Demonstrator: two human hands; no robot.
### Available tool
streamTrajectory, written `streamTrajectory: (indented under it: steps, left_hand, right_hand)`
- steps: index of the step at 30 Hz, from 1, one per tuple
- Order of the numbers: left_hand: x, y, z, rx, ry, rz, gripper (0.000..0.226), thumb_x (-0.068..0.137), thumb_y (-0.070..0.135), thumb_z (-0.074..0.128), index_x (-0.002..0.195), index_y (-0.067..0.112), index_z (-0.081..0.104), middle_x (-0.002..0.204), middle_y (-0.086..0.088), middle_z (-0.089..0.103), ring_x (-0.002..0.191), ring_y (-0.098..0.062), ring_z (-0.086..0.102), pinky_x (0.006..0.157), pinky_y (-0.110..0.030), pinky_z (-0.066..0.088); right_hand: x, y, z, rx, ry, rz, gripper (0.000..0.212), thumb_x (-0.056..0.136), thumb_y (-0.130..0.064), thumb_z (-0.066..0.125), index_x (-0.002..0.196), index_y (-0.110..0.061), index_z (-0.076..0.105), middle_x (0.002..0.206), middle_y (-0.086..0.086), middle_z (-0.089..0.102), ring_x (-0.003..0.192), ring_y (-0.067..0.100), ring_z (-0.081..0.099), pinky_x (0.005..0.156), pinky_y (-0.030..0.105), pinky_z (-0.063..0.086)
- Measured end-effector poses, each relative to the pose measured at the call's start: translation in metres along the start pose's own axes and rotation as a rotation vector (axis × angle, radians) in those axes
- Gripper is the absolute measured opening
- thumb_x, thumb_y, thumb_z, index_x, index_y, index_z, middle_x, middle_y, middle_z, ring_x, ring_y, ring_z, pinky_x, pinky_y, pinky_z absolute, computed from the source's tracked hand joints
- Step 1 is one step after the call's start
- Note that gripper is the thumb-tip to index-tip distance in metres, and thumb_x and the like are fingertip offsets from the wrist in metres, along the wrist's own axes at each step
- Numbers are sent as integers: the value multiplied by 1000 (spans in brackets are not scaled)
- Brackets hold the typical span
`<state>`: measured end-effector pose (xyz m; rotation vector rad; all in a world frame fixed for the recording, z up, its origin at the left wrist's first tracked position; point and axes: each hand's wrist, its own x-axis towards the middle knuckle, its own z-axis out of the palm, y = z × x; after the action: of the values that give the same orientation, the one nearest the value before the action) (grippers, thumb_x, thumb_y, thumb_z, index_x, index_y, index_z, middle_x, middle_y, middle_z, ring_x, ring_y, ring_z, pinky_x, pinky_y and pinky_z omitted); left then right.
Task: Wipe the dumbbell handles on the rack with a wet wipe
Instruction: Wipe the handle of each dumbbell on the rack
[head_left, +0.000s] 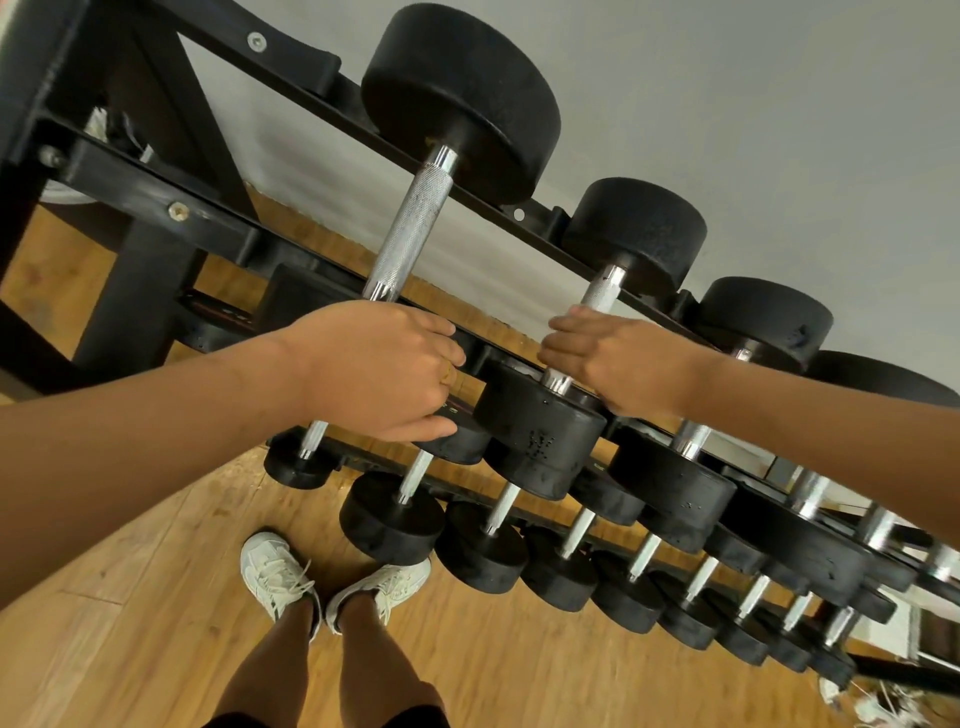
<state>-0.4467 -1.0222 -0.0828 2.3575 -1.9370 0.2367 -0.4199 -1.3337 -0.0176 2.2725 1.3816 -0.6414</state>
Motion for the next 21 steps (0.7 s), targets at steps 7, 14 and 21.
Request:
streamTrajectory:
  steps: [7,14,21]
  left_hand:
    - [0,1,0,-4,-23,11,83,108,48,7,93,17,83,101,1,78,109,-17,70,112,-38,41]
    - [0,1,-1,13,-11,6,81,108,48,10,92,17,83,102,-1,79,111,-18,70,112,-38,43]
    - [1,-1,1,11,6,2,81,107,50,12,91,14,83,102,-3,79,111,-20,70,111,-40,45]
  right_hand:
    - [2,19,-14,-52,1,188,76,78,-12,68,150,-4,41,152,19,44,147,34,32,124,47,19]
    - [0,-2,2,-41,-12,-58,66,86,-7,65,149,-13,45,153,12,46,147,28,35,122,41,9]
    - [-7,17,-1,-229,13,267,69,90,-15,44,156,-6,26,161,19,28,152,34,19,125,47,13]
